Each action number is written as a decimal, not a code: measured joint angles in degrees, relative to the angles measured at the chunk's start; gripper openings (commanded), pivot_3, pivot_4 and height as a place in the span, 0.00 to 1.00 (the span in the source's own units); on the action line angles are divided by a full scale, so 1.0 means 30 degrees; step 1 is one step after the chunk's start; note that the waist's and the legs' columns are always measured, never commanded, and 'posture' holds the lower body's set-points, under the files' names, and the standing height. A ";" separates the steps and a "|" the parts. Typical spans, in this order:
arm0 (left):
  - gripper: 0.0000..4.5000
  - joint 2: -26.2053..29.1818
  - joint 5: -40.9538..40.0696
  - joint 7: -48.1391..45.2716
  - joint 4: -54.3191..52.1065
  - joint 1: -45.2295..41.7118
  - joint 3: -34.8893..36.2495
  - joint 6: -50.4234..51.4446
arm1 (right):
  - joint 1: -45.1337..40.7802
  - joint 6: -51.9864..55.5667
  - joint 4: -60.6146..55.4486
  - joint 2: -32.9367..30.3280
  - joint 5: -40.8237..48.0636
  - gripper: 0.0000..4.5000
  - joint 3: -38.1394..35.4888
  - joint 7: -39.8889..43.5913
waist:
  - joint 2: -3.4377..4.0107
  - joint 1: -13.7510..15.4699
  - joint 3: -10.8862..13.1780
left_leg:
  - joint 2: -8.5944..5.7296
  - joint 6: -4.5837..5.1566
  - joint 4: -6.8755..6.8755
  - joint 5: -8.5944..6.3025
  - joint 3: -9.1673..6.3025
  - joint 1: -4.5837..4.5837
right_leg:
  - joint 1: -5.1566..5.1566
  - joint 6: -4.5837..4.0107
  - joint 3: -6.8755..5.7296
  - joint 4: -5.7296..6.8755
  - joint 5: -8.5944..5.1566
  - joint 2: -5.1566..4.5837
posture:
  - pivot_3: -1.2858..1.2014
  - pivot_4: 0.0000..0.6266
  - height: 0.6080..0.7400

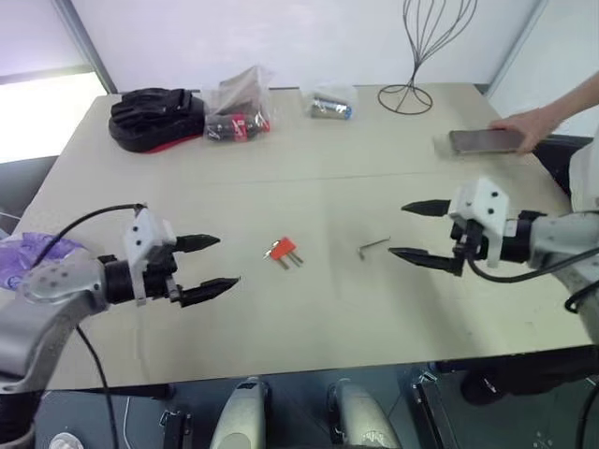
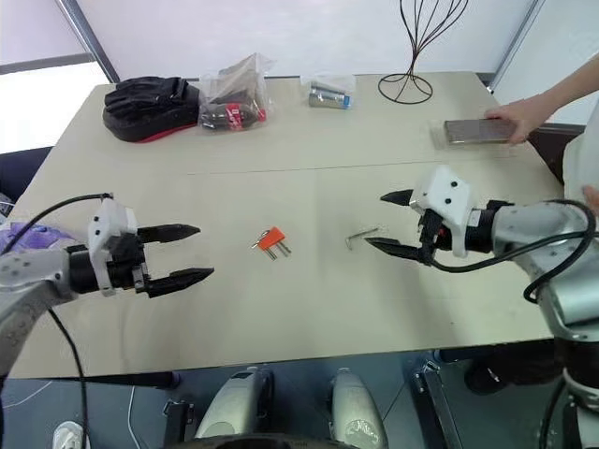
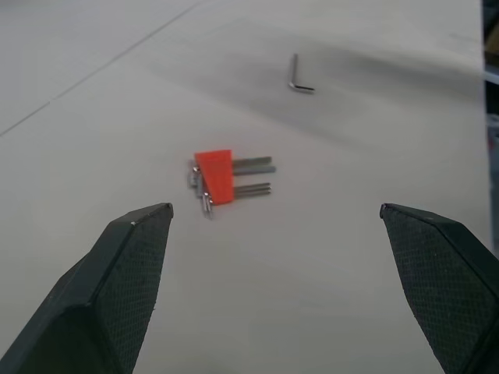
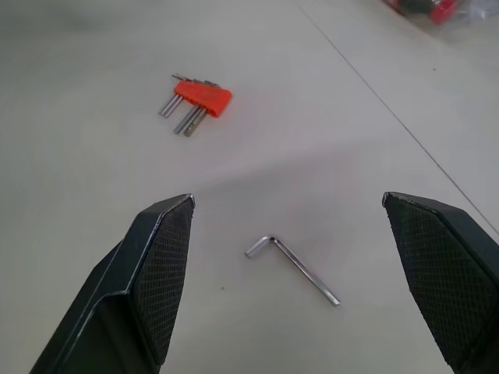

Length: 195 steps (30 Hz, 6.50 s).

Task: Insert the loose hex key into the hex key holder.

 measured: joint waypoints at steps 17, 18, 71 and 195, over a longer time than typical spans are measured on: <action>0.99 0.0993 -0.2766 0.0197 -0.0187 -0.1301 0.1095 0.2833 | -0.1566 -0.0103 0.0881 -0.0374 -0.0107 0.89 0.1223 0.1430 | 0.0004 -0.0017 0.0031 | 0.0017 0.0001 -0.0006 0.0000 0.0024 -0.0012 | -0.0029 0.0004 0.0016 0.0014 0.0002 0.0010 | 0.52 0.24 1.00; 0.99 0.0987 -0.2928 0.0292 -0.0199 -0.1313 0.1145 0.3002 | -0.1605 -0.0103 0.0912 -0.0333 -0.0121 0.89 0.1238 0.1419 | 0.0004 -0.0015 0.0031 | 0.0017 0.0001 -0.0006 0.0000 0.0024 -0.0012 | -0.0030 0.0005 0.0016 0.0014 0.0003 0.0011 | 0.52 0.24 1.00; 0.99 -0.2196 -0.1633 0.5058 -0.2043 0.2853 0.2843 0.2130 | -0.4476 -1.1589 1.3135 1.2929 -1.0826 0.89 0.9006 -0.4382 | -0.0051 -0.0169 0.0029 | 0.0014 -0.0011 -0.0020 0.0002 -0.0007 0.0020 | -0.0033 0.0066 0.0005 0.0097 0.0046 0.0030 | 0.52 0.24 1.00; 0.01 -0.5710 -0.1640 0.0654 0.5581 -1.0239 -0.2786 0.3193 | -1.0447 -2.7155 1.1885 0.8111 -1.5731 0.23 0.8716 -0.8435 | -0.0099 -0.0543 0.0059 | -0.0017 -0.0084 -0.0037 0.0052 -0.0032 0.0014 | -0.0063 0.0064 -0.0007 0.0164 0.0064 0.0080 | 0.52 0.24 1.00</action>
